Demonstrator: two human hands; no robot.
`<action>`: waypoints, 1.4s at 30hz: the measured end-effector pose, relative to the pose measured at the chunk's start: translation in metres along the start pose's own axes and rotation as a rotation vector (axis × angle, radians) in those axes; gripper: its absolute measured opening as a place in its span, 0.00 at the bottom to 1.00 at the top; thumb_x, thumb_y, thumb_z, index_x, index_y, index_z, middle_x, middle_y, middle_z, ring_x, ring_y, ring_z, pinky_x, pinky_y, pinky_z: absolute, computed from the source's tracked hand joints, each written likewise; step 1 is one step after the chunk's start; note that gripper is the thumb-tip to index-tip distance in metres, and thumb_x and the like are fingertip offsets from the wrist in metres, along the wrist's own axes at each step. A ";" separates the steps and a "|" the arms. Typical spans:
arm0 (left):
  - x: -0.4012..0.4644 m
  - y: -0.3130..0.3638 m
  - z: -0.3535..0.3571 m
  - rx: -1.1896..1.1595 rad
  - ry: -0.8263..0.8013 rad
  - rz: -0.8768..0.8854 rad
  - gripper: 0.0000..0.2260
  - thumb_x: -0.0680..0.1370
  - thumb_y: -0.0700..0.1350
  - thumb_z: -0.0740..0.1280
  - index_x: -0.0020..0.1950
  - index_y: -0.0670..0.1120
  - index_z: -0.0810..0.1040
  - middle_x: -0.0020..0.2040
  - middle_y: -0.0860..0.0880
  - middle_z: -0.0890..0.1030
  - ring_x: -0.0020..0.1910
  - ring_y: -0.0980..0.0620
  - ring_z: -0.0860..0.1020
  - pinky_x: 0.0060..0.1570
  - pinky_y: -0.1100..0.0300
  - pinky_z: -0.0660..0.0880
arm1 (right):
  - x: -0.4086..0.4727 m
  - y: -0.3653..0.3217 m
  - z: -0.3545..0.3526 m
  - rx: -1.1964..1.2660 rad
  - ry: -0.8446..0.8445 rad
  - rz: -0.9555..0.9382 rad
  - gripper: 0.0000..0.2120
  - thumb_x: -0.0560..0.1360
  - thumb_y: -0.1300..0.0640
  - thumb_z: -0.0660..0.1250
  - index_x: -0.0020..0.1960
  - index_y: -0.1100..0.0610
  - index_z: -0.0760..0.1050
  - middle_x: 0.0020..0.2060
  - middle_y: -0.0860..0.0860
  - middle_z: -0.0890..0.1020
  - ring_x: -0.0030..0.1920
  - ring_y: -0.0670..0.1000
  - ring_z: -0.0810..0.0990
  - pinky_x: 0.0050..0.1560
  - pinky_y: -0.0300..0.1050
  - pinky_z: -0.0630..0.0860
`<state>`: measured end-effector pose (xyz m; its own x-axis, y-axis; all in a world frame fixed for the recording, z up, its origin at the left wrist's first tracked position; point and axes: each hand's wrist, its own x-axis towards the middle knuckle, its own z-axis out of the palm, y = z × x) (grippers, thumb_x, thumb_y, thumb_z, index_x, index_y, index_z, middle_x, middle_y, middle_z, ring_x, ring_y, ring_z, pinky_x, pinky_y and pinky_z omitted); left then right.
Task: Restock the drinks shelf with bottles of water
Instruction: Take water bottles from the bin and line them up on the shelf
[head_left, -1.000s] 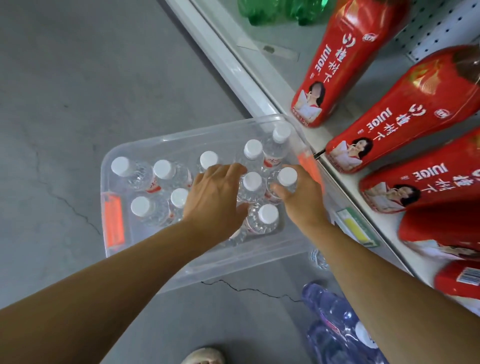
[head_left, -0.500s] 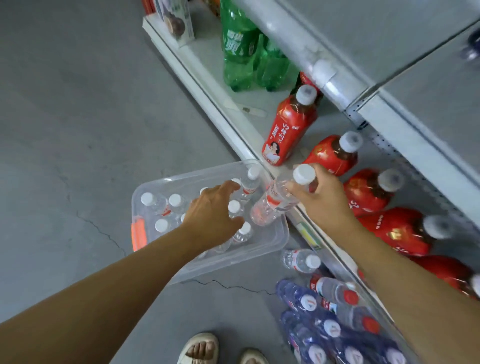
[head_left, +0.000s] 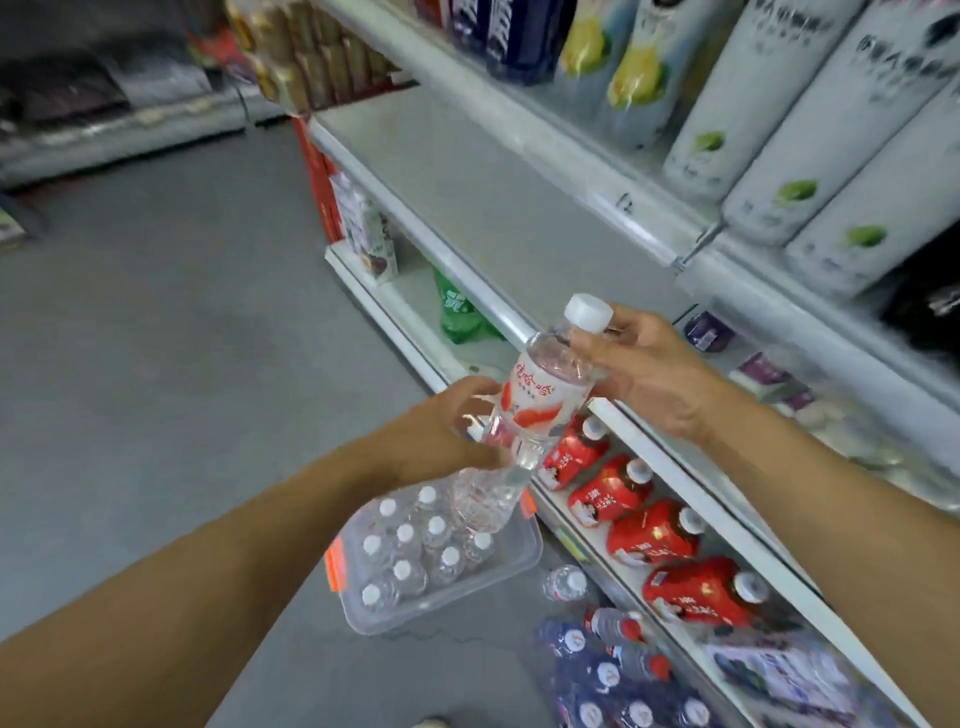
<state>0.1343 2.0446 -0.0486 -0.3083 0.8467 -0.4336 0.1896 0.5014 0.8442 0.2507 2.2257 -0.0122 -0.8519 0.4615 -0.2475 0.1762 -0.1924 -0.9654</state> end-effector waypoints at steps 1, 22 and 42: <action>-0.008 0.015 -0.007 -0.033 -0.041 0.008 0.27 0.73 0.39 0.72 0.67 0.53 0.65 0.61 0.56 0.74 0.59 0.59 0.73 0.50 0.72 0.70 | -0.001 -0.019 0.002 0.023 -0.023 0.005 0.29 0.54 0.52 0.80 0.52 0.57 0.78 0.46 0.53 0.84 0.44 0.50 0.84 0.40 0.47 0.81; -0.122 0.268 -0.052 -0.064 0.151 0.399 0.28 0.66 0.45 0.78 0.59 0.54 0.67 0.51 0.48 0.81 0.50 0.50 0.81 0.56 0.49 0.77 | -0.128 -0.312 0.030 -0.453 0.394 -0.404 0.05 0.79 0.54 0.62 0.47 0.51 0.76 0.41 0.43 0.82 0.42 0.42 0.80 0.45 0.41 0.76; -0.186 0.519 0.069 -0.009 -0.037 0.854 0.23 0.68 0.46 0.77 0.55 0.51 0.67 0.47 0.49 0.81 0.45 0.53 0.80 0.39 0.61 0.74 | -0.415 -0.430 -0.062 -1.065 1.256 -0.396 0.24 0.75 0.49 0.67 0.69 0.51 0.66 0.65 0.48 0.72 0.64 0.46 0.69 0.59 0.39 0.63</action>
<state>0.3547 2.1593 0.4487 -0.0324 0.9389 0.3425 0.3359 -0.3125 0.8885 0.5586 2.1705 0.5004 -0.1250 0.7880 0.6028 0.7394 0.4791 -0.4730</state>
